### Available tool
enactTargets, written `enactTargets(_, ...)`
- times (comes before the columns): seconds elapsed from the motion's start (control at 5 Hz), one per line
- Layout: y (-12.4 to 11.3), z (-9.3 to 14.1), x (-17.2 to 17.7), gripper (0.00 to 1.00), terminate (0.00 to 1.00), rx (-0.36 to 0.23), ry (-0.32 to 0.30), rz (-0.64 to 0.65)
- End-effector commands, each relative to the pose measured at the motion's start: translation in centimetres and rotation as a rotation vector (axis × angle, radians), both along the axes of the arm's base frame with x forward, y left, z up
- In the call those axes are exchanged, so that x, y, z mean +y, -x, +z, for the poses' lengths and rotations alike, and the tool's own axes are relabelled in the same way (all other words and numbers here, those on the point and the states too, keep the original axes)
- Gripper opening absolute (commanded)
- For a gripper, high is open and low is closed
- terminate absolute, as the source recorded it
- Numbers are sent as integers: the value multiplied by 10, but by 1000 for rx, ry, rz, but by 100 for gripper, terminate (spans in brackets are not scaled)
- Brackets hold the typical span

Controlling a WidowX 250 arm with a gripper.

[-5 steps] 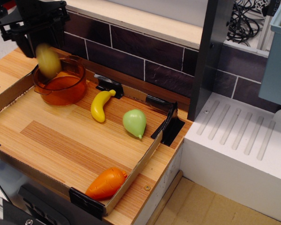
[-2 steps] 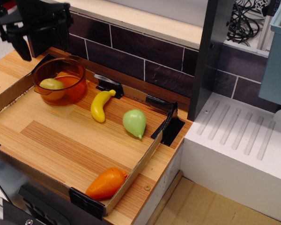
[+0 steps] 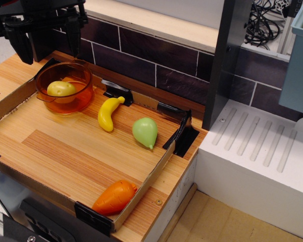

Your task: Put potato in pot

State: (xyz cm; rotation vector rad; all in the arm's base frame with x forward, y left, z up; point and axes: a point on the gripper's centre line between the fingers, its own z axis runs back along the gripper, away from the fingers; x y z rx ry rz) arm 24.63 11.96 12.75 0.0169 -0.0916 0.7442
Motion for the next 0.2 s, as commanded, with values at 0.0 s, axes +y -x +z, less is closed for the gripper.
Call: enactTargets(0.0,-3,13,3,100,100,-45,-28,0)
